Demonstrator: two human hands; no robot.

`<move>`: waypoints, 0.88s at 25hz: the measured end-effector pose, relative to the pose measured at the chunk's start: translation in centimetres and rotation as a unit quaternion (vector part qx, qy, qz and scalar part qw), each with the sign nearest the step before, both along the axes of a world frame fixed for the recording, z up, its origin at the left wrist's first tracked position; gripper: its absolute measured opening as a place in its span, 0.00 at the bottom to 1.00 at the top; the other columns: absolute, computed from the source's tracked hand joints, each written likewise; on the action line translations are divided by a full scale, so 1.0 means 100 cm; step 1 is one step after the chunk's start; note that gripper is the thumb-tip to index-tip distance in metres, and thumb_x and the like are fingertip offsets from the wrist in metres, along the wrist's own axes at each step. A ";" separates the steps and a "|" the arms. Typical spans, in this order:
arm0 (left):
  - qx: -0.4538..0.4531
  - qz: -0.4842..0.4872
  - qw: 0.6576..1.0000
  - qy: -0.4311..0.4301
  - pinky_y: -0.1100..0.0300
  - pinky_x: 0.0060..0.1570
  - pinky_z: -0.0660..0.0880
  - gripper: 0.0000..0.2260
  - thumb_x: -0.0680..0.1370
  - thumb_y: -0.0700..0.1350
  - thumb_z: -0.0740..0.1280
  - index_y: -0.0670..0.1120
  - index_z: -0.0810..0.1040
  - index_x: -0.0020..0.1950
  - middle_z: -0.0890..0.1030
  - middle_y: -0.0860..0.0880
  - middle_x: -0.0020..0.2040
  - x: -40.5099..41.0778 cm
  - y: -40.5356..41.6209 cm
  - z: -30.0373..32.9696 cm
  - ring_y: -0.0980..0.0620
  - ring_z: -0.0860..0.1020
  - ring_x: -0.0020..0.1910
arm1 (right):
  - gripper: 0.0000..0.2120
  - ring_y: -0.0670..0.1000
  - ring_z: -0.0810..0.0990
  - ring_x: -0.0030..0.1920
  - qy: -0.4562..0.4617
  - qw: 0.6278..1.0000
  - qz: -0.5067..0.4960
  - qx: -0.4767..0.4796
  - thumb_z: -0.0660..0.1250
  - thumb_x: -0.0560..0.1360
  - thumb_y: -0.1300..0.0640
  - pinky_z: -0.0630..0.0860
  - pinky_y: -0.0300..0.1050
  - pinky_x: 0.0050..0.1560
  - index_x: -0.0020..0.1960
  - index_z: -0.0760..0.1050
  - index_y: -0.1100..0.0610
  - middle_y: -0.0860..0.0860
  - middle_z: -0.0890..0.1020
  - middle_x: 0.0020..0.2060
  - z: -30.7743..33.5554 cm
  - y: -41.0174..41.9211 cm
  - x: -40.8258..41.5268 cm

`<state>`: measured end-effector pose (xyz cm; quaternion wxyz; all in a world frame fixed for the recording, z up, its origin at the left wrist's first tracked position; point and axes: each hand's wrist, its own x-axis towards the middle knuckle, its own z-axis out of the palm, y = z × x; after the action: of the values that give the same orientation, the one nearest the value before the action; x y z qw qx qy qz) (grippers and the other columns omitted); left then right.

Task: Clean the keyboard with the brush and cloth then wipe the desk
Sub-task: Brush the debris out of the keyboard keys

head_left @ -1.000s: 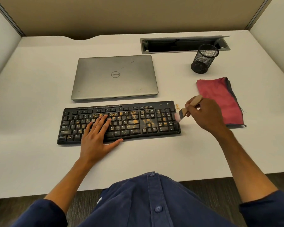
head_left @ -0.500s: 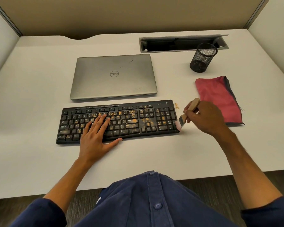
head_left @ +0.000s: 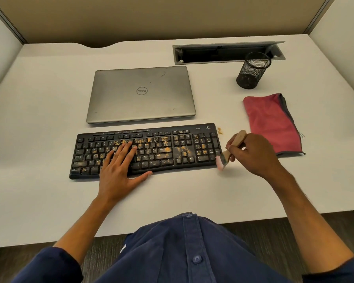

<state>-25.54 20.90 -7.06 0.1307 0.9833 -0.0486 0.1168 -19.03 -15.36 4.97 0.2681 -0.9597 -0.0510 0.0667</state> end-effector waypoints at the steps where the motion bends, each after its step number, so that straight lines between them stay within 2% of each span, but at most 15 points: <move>1: -0.001 0.000 1.000 0.000 0.45 0.76 0.56 0.40 0.74 0.72 0.58 0.46 0.69 0.76 0.66 0.46 0.77 0.000 0.000 0.000 0.48 0.62 0.78 | 0.09 0.51 0.82 0.37 0.010 1.000 0.007 -0.002 0.66 0.75 0.56 0.79 0.52 0.43 0.37 0.79 0.47 0.47 0.84 0.30 0.000 0.002 -0.002; 5: 0.002 0.001 1.000 0.001 0.45 0.76 0.57 0.40 0.74 0.72 0.58 0.45 0.69 0.76 0.66 0.47 0.77 0.000 0.000 0.000 0.48 0.62 0.78 | 0.09 0.52 0.82 0.37 -0.050 0.998 -0.030 -0.012 0.64 0.75 0.53 0.79 0.52 0.41 0.39 0.81 0.49 0.48 0.84 0.32 0.001 0.003 -0.002; 9: 0.000 0.000 1.000 -0.001 0.45 0.76 0.57 0.40 0.74 0.72 0.58 0.46 0.69 0.76 0.66 0.47 0.77 0.000 0.001 0.000 0.48 0.62 0.77 | 0.11 0.52 0.82 0.36 -0.002 0.999 0.007 -0.037 0.63 0.76 0.51 0.79 0.53 0.41 0.39 0.81 0.51 0.48 0.83 0.31 0.000 0.008 0.003; 12: -0.001 0.000 1.000 0.001 0.44 0.76 0.57 0.40 0.74 0.73 0.58 0.45 0.69 0.76 0.66 0.47 0.78 0.000 0.001 0.000 0.48 0.62 0.77 | 0.10 0.51 0.81 0.36 -0.090 0.996 -0.022 -0.003 0.63 0.77 0.51 0.78 0.51 0.40 0.43 0.82 0.50 0.47 0.85 0.35 0.004 0.019 0.015; 14: 0.000 0.000 1.000 -0.002 0.43 0.76 0.58 0.40 0.74 0.72 0.58 0.45 0.69 0.76 0.66 0.47 0.77 0.000 0.001 -0.001 0.48 0.62 0.77 | 0.09 0.51 0.80 0.36 -0.111 0.994 -0.015 0.007 0.63 0.78 0.50 0.77 0.47 0.40 0.47 0.81 0.49 0.47 0.85 0.38 0.005 0.032 0.029; 19: 0.004 0.000 1.000 -0.008 0.43 0.75 0.59 0.40 0.74 0.72 0.58 0.45 0.70 0.75 0.67 0.46 0.77 0.000 0.000 -0.001 0.48 0.63 0.77 | 0.11 0.53 0.81 0.43 -0.068 0.994 0.041 -0.070 0.61 0.80 0.49 0.70 0.43 0.41 0.51 0.81 0.50 0.50 0.85 0.40 -0.003 0.059 0.051; 22: 0.004 0.002 1.000 -0.002 0.44 0.75 0.59 0.40 0.74 0.72 0.58 0.45 0.69 0.76 0.67 0.46 0.77 0.000 0.000 0.000 0.48 0.63 0.77 | 0.10 0.54 0.81 0.42 -0.025 0.996 0.047 -0.075 0.63 0.77 0.51 0.75 0.46 0.42 0.47 0.82 0.53 0.51 0.84 0.39 -0.001 0.055 0.054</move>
<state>-25.53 20.86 -7.09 0.1265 0.9837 -0.0472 0.1184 -13.64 -9.83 4.87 0.1907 -0.9750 -0.0977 0.0588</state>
